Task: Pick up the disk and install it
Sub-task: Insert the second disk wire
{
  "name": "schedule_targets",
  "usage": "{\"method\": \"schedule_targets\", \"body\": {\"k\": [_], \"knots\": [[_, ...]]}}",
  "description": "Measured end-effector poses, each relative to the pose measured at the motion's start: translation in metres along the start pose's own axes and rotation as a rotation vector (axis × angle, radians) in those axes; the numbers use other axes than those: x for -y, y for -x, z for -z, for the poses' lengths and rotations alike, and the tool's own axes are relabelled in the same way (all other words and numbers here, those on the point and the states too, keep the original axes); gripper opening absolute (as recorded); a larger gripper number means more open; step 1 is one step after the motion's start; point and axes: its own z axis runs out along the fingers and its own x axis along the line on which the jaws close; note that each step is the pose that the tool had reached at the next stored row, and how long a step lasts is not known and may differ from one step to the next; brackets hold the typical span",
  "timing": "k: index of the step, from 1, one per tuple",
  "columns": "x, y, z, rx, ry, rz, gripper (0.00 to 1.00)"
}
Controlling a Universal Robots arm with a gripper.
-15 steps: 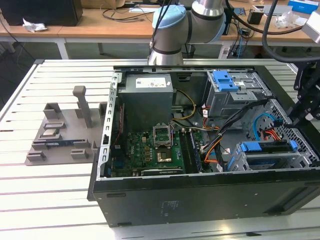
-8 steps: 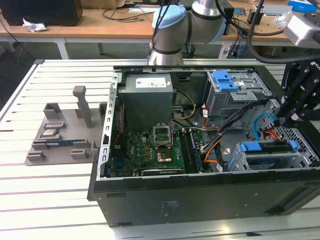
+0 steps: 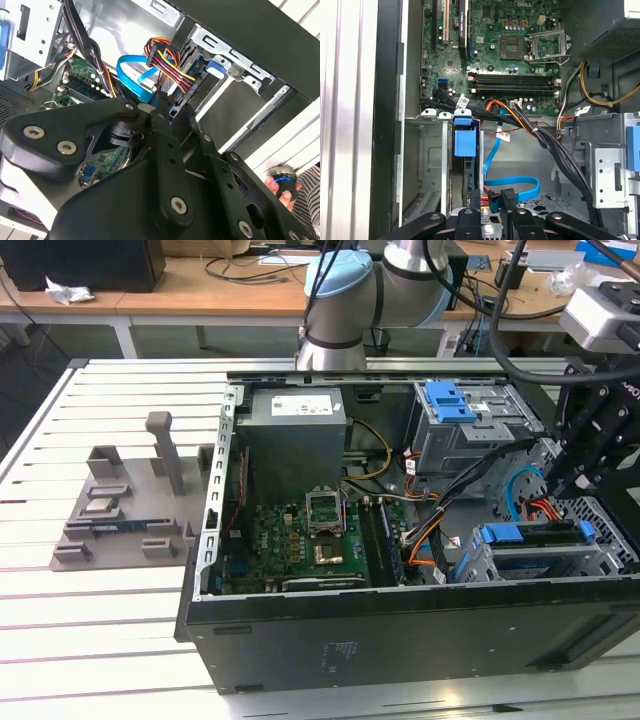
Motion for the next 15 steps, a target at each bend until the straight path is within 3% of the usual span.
{"method": "schedule_targets", "body": {"k": [2, 4, 11, 15], "knots": [[0.0000, 0.0000, 0.0000, 0.0025, -0.0001, 0.000, 0.29], [0.0000, 0.0000, 0.0000, 0.0046, -0.0001, 0.000, 0.16], [0.0000, 0.0000, 0.0000, 0.0124, -0.0001, 0.001, 0.16], [-0.0005, -0.0026, -0.0002, 0.0129, -0.0001, 0.001, 0.16]]}}
